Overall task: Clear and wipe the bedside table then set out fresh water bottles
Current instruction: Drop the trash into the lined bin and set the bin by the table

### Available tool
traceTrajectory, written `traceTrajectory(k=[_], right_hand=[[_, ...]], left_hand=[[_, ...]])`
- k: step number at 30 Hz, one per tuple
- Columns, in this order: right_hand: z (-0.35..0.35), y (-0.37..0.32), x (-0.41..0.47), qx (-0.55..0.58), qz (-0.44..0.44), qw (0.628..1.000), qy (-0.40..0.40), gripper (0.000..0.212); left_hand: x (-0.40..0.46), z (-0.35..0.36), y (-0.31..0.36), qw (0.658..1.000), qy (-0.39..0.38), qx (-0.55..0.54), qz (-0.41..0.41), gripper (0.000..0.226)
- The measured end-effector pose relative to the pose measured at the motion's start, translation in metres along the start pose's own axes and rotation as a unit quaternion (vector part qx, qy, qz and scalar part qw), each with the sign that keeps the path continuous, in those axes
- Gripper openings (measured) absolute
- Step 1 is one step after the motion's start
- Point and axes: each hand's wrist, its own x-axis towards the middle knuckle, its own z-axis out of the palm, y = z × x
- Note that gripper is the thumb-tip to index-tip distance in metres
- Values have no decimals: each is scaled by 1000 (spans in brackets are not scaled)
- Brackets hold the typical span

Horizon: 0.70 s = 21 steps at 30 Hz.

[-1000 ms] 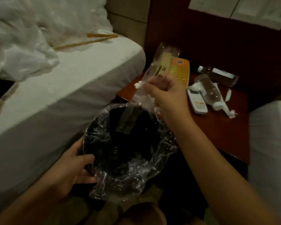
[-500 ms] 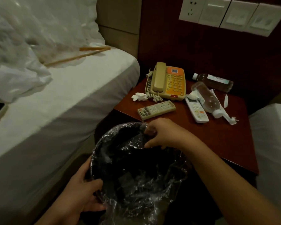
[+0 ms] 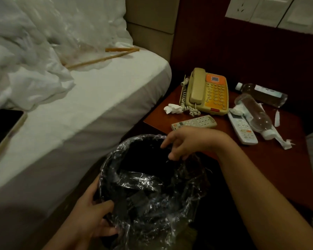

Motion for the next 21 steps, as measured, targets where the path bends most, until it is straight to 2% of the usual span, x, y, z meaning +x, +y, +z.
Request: traceTrajectory(k=[4,7,11,13,15,18,21], right_hand=[[-5,3,24,44,-24,976,211,32],[-17,9,52,-77,-23,936,342,42],[-23,13,86,-210,-22,870,445,45],[-27,18,97,-259,-1,847,464,45],[-32,23,105,-304,39,841,445,48],[-36,27,112,-319,76,862,386,48],[-33,24,113,-299,45,873,382,31]], left_hand=[[-2,5,1,1000,0,19,10,79],[-6,7,4,1000,-7,10,9,79],[-10,10,2,1000,-18,-17,5,78],[-8,10,1,1000,-22,-17,5,78],[-7,10,-1,1000,-21,-11,10,80],[-7,12,-5,1000,-20,5,4,81],[-7,13,-9,1000,-25,-1,6,79]])
